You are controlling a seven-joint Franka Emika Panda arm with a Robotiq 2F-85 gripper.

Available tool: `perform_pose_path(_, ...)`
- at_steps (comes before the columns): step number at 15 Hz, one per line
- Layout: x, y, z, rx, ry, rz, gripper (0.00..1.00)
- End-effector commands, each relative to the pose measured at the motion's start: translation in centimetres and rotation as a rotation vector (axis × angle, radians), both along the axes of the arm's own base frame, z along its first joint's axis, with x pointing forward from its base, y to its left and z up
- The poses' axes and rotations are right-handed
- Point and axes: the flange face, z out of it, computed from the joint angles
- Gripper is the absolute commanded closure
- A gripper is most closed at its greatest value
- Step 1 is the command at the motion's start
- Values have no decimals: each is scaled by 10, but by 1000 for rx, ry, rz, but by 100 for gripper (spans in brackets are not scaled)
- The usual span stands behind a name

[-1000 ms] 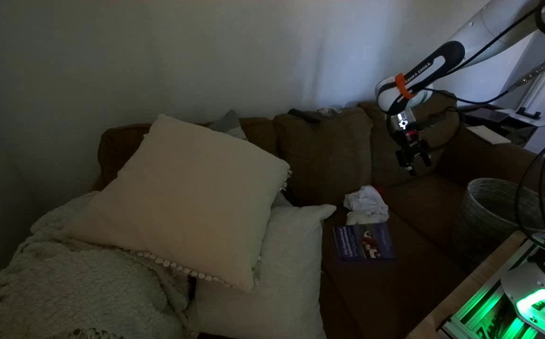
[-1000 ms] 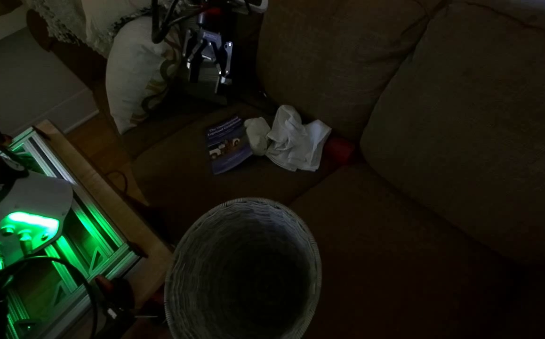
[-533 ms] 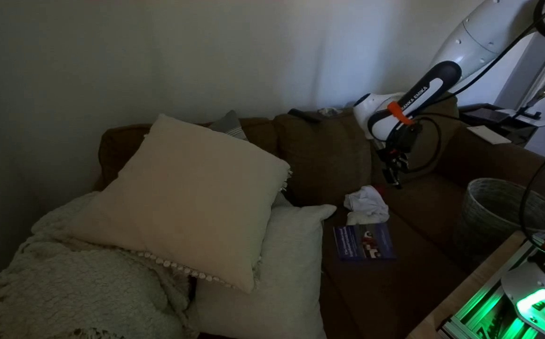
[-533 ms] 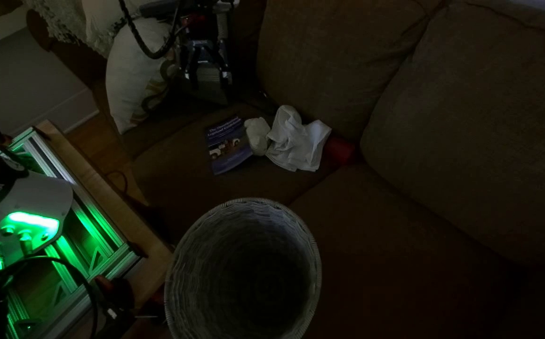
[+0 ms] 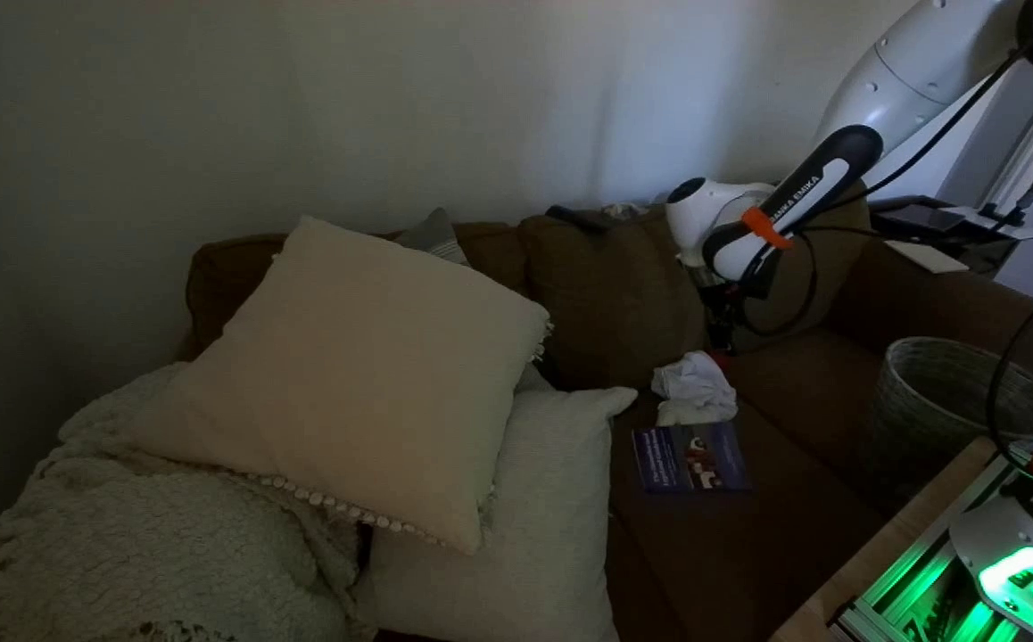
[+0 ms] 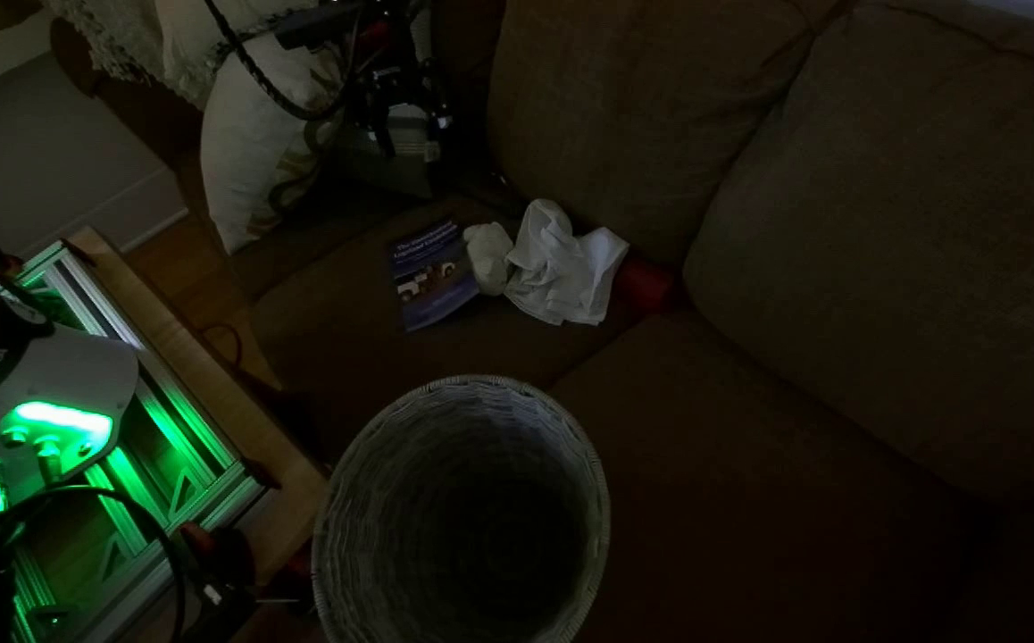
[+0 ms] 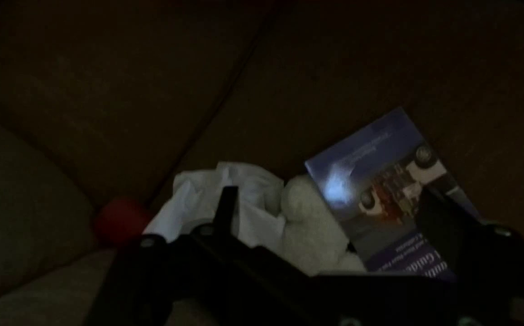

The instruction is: Put the teddy bear in the basket

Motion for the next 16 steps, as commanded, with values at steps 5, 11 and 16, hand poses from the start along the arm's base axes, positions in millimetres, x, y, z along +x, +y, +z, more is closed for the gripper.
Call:
perform_pose_path(5,2,-41,-43,251,-307,227,0)
perform_pose_path(11,-24,-93,-149,557,-345,124,0)
perform_pose_path(16,-35,-98,-172,625,-302,78,0)
